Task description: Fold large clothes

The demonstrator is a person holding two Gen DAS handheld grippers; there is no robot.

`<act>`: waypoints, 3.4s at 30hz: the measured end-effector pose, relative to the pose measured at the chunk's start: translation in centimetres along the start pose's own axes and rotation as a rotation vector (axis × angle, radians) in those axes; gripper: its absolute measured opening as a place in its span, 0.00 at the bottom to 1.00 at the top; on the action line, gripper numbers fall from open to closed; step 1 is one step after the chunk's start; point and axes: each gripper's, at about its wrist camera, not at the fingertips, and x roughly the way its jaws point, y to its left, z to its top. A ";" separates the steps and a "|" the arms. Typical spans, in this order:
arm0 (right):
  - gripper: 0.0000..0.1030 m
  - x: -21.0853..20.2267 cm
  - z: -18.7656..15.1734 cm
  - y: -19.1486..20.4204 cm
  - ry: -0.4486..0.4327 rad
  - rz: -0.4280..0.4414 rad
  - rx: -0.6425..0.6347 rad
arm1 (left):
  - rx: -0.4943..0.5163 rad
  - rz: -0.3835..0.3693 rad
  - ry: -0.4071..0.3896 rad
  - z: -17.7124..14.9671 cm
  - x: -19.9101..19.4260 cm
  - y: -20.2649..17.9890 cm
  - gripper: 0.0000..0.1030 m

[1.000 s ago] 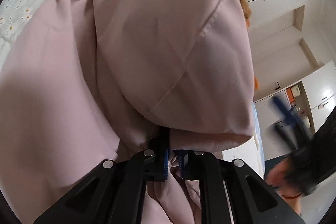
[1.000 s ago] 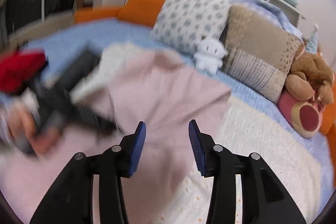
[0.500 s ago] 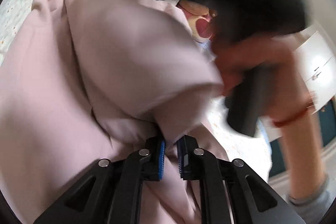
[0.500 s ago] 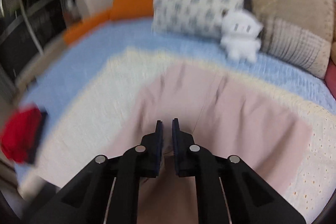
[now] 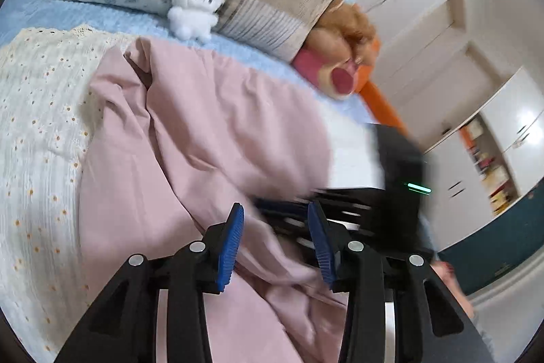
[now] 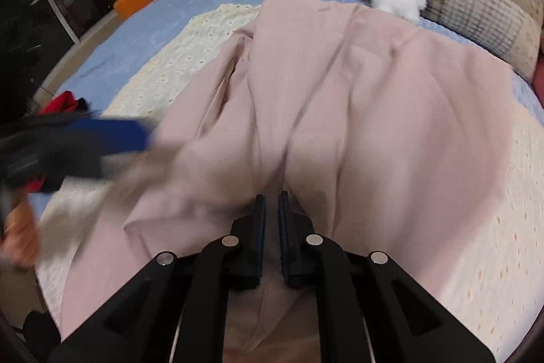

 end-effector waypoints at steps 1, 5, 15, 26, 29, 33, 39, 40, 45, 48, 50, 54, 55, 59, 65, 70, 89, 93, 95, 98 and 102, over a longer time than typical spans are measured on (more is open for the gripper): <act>0.09 -0.8 -0.7 0.2 -0.006 0.004 -0.010 | 0.012 0.027 0.028 0.3 1.6 -0.6 0.42; 0.10 -2.2 -3.4 1.7 -0.025 -0.015 -0.077 | 0.052 0.151 0.174 0.1 6.6 0.2 0.41; 0.16 -3.0 -4.7 2.4 -0.057 -0.087 -0.131 | 0.145 0.183 0.161 -0.7 5.9 -0.9 0.41; 0.39 -1.7 -8.4 4.1 -0.049 -0.102 -0.184 | 0.256 0.160 0.194 -4.5 6.2 -1.9 0.64; 0.42 -1.2 -8.6 4.0 -0.055 -0.102 -0.182 | 0.263 0.169 0.181 -4.5 5.9 -2.0 0.63; 0.40 -4.0 -8.7 4.6 -0.076 -0.106 -0.209 | 0.205 0.064 0.167 -5.1 2.3 -2.3 0.64; 0.73 -9.6 -5.8 0.0 -0.248 -0.021 -0.057 | 0.159 -0.047 -0.025 -0.7 -4.4 -2.4 0.85; 0.81 -10.1 -4.8 -1.8 -0.293 -0.041 0.008 | 0.128 -0.079 -0.059 0.9 -4.7 -2.1 0.90; 0.89 -8.7 0.6 -12.3 -0.423 0.060 0.290 | 0.006 -0.019 -0.098 13.1 -1.9 5.5 0.91; 0.88 -5.2 3.7 -17.9 -0.422 0.175 0.400 | -0.040 -0.027 -0.065 18.1 1.9 9.1 0.91; 0.88 -2.9 5.2 -19.7 -0.381 0.188 0.412 | 0.071 -0.013 -0.043 19.3 3.9 10.2 0.91; 0.88 1.5 5.2 -21.7 -0.231 0.108 0.423 | 0.076 0.090 0.074 19.0 8.2 14.1 0.91; 0.89 2.3 4.7 -22.4 -0.220 0.139 0.458 | 0.059 0.092 0.086 18.7 8.8 14.6 0.91; 0.86 4.1 3.6 -23.0 -0.208 0.257 0.518 | 0.032 0.083 0.112 18.1 10.1 15.7 0.91; 0.43 4.6 4.6 -22.6 -0.180 0.263 0.513 | 0.037 0.086 0.045 18.5 12.2 14.5 0.71; 0.26 2.4 5.1 -20.7 -0.249 0.239 0.423 | 0.084 0.148 -0.063 16.9 10.6 12.7 0.35; 0.25 -17.7 -7.3 -3.2 -0.481 0.364 -0.301 | 0.464 -0.228 -0.266 1.4 -12.0 -1.6 0.32; 0.25 -16.8 -11.7 -1.0 -0.380 0.357 -0.325 | 0.480 -0.201 -0.139 -5.0 -11.7 -1.9 0.32; 0.25 -15.8 -13.8 -0.1 -0.322 0.349 -0.333 | 0.494 -0.177 -0.069 -7.6 -10.7 -1.5 0.32; 0.25 -14.2 -16.0 0.3 -0.279 0.351 -0.319 | 0.505 -0.114 0.042 -11.1 -8.1 -0.2 0.32; 0.25 -11.9 -18.7 1.1 -0.256 0.310 -0.358 | 0.509 -0.074 0.081 -13.5 -5.7 1.3 0.32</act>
